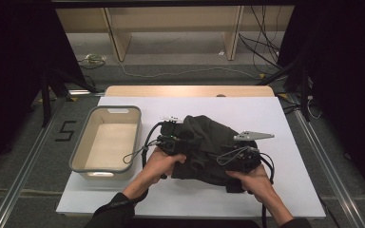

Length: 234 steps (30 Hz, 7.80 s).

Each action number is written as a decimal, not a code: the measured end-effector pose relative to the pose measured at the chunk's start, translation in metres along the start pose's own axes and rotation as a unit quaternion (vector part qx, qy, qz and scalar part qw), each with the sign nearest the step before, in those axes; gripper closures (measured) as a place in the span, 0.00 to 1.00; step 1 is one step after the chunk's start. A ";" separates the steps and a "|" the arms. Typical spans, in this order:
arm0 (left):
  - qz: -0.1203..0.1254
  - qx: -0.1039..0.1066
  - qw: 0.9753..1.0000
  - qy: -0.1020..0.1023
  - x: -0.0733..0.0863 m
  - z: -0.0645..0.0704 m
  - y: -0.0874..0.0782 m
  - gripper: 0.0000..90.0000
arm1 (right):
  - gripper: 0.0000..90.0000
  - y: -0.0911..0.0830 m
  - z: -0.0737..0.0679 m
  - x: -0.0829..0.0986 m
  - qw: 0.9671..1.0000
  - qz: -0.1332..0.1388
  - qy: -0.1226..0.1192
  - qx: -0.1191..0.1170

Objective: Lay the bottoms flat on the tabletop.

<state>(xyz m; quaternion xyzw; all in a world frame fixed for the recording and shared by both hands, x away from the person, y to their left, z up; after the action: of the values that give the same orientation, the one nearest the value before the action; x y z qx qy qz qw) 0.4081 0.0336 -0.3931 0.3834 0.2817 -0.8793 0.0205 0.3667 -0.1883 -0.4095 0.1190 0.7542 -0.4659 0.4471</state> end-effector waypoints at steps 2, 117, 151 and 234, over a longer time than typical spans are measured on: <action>-0.004 0.005 1.000 0.004 0.000 0.004 0.002 0.95 | 0.44 0.006 -0.003 0.001 1.000 -0.009 0.002 -0.013; -0.041 -0.021 0.999 0.022 0.019 -0.025 -0.008 0.96 | 0.34 -0.081 0.134 0.040 0.964 -0.036 0.139 0.224; -0.064 -0.001 0.997 0.042 0.024 -0.008 0.005 0.96 | 0.26 -0.073 0.068 -0.025 0.991 0.014 0.054 0.122; 0.013 -0.058 0.998 0.006 0.011 -0.041 -0.064 0.96 | 0.98 -0.093 0.147 -0.013 0.966 0.038 0.123 0.226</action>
<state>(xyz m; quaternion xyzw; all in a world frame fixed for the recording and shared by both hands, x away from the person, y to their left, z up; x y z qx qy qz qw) 0.4114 0.1103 -0.3931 0.3906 0.3274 -0.8588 0.0525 0.4013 -0.3541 -0.3684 0.3024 0.6734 -0.5886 0.3298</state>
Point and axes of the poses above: each handheld gripper's, and its own axes: y roughly forward along the jaws, x roughly out of its underside, z roughly to its right, the point moved 1 cm from there along y, roughly forward along the jaws, and after that the axes turned 8 degrees about x, right-handed, at the moved point
